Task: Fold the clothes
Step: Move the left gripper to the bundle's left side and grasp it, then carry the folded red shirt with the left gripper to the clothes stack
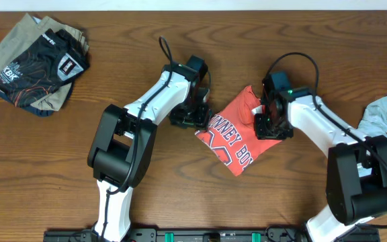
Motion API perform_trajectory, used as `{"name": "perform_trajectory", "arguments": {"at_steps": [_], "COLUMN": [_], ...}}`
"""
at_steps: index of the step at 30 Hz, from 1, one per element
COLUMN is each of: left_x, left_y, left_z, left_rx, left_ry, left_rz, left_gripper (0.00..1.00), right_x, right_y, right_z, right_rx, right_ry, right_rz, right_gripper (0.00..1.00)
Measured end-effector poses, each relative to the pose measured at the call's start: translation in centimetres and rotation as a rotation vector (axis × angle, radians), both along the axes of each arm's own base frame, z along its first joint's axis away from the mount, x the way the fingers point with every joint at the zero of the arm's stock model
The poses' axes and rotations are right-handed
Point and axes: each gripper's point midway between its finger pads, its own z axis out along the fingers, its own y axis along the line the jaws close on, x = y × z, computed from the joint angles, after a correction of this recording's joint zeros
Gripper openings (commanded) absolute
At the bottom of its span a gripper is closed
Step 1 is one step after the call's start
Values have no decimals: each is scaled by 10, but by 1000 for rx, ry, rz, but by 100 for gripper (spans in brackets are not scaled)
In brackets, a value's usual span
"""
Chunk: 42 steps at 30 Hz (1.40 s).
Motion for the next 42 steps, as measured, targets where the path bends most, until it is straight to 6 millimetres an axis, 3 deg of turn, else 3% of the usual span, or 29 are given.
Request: {"name": "perform_trajectory", "arguments": {"at_steps": [6, 8, 11, 14, 17, 21, 26, 30, 37, 42], "left_x": [-24, -27, -24, -3, 43, 89, 108, 104, 95, 83], "left_y": [15, 18, 20, 22, 22, 15, -5, -20, -39, -61], "left_z": [4, 5, 5, 10, 28, 62, 79, 69, 15, 15], "left_rx": [73, 84, 81, 47, -49, -247, -454, -536, -634, -724], "left_ry": [103, 115, 111, 46, -114, -262, -308, -255, -94, -32], "left_rz": [11, 20, 33, 66, 121, 166, 141, 118, 127, 96], "left_gripper": [65, 65, 66, 72, 78, 86, 90, 91, 91, 89], "right_x": [57, 67, 66, 59, 53, 54, 56, 42, 26, 21], "right_y": [6, 5, 4, 2, 0, -1, -1, -4, -8, -9], "right_z": [0, 2, 2, 6, 17, 52, 108, 124, 125, 123], "right_rx": [37, 39, 27, 13, 1, -2, 12, 11, 1, -3], "right_ry": [-234, -271, -260, -220, -188, -217, -324, -325, -275, -255], "right_rz": [-2, 4, 22, 37, 59, 87, 103, 109, 116, 119], "right_gripper": [37, 41, 50, 58, 61, 66, 66, 67, 67, 66]}}
